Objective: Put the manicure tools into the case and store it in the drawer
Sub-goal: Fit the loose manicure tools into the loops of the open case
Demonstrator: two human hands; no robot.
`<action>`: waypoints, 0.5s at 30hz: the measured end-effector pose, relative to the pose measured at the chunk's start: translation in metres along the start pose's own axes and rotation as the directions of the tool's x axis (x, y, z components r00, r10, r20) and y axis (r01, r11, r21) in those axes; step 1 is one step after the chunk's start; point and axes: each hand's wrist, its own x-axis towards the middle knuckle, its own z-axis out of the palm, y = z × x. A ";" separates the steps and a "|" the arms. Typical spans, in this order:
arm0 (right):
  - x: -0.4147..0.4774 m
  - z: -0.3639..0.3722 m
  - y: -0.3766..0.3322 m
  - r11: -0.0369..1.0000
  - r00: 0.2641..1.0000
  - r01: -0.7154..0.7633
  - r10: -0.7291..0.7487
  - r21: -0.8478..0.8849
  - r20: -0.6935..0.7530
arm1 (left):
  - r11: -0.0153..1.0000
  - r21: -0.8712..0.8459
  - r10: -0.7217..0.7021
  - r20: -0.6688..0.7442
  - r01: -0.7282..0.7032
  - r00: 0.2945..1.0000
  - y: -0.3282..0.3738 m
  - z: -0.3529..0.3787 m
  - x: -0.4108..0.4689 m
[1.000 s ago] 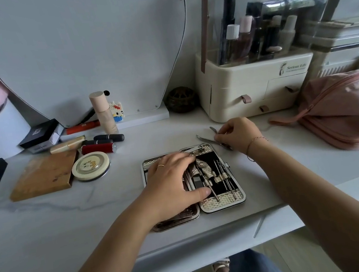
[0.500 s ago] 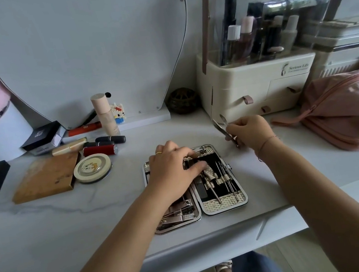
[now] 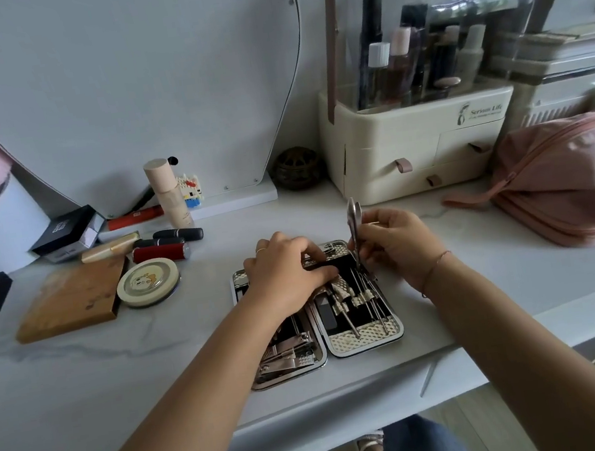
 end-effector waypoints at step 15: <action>-0.003 0.001 -0.002 0.999 1.000 0.003 -0.002 0.036 -0.030 | 0.990 -0.129 0.051 -0.001 -0.051 0.999 0.000 -0.007 -0.003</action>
